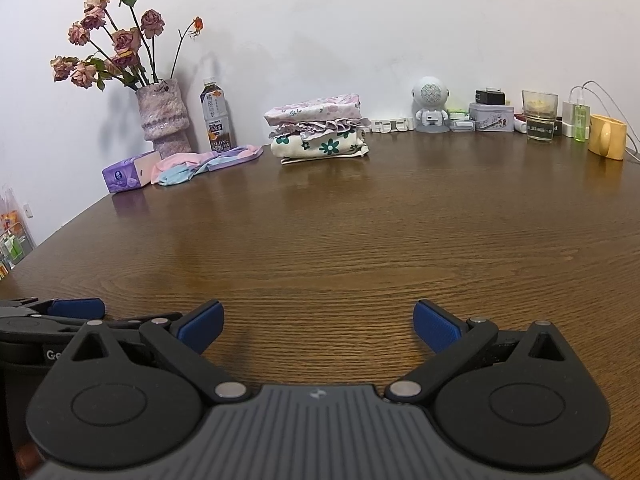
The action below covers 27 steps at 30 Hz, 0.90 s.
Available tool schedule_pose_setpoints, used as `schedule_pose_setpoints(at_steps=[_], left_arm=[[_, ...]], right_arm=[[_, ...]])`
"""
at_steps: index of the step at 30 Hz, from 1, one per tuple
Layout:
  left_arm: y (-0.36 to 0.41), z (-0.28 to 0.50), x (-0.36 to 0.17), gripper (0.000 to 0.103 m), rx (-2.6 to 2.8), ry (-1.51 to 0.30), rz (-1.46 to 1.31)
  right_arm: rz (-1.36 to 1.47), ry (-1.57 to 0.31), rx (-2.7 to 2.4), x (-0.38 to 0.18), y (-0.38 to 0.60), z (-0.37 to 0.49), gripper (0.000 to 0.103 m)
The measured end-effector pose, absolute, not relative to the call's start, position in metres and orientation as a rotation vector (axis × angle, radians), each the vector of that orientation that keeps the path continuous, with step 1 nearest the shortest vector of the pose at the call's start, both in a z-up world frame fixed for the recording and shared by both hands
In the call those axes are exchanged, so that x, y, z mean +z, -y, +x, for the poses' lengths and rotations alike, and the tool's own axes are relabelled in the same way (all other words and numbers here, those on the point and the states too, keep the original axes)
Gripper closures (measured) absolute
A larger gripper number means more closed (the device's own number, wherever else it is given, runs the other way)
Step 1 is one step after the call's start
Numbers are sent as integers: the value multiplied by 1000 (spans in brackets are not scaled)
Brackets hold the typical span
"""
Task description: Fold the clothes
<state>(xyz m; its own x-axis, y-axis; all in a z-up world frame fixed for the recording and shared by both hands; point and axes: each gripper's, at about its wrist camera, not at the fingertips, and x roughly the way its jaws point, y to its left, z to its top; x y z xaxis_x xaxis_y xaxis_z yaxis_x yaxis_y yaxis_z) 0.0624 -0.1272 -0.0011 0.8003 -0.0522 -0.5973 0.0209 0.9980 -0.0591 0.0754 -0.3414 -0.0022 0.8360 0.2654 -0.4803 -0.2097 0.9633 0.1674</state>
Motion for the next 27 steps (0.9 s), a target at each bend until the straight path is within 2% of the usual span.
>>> schedule_pose_setpoints(at_steps=[27], left_arm=[[128, 62, -2, 0, -48, -640, -50]], right_arm=[[109, -505, 252, -3, 342, 73, 0]])
